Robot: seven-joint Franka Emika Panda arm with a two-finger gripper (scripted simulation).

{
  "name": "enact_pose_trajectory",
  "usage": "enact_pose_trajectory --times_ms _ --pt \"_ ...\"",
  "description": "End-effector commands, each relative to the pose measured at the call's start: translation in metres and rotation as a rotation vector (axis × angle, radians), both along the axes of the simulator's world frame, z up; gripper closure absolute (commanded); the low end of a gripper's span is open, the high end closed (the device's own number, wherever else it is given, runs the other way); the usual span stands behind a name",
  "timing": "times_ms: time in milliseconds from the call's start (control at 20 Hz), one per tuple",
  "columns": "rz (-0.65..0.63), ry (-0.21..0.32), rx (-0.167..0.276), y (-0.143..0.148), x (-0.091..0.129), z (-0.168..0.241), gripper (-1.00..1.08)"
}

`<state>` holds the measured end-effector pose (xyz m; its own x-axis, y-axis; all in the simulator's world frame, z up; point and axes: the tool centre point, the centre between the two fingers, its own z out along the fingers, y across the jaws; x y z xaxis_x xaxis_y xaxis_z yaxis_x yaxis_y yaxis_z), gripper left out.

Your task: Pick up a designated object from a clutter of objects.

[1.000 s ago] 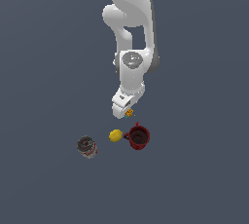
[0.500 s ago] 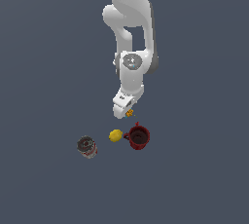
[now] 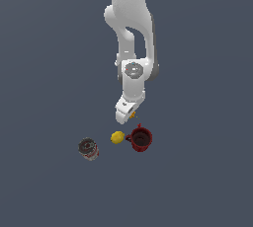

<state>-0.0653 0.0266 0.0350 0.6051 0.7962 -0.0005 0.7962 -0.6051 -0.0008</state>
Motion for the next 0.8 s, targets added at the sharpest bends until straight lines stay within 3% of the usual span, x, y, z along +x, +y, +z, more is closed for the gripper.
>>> enact_pose_trajectory --times_ms 0,250,300,750 --pt "0.001 -0.001 0.0 0.0 0.0001 -0.0084 -0.92" --pt "0.001 -0.001 0.0 -0.0001 0.0002 -0.0145 -0.92" --pt "0.001 -0.001 0.0 -0.0001 0.0002 -0.0145 1.08" --pt "0.001 -0.001 0.0 -0.0001 0.0002 -0.0145 1.08"
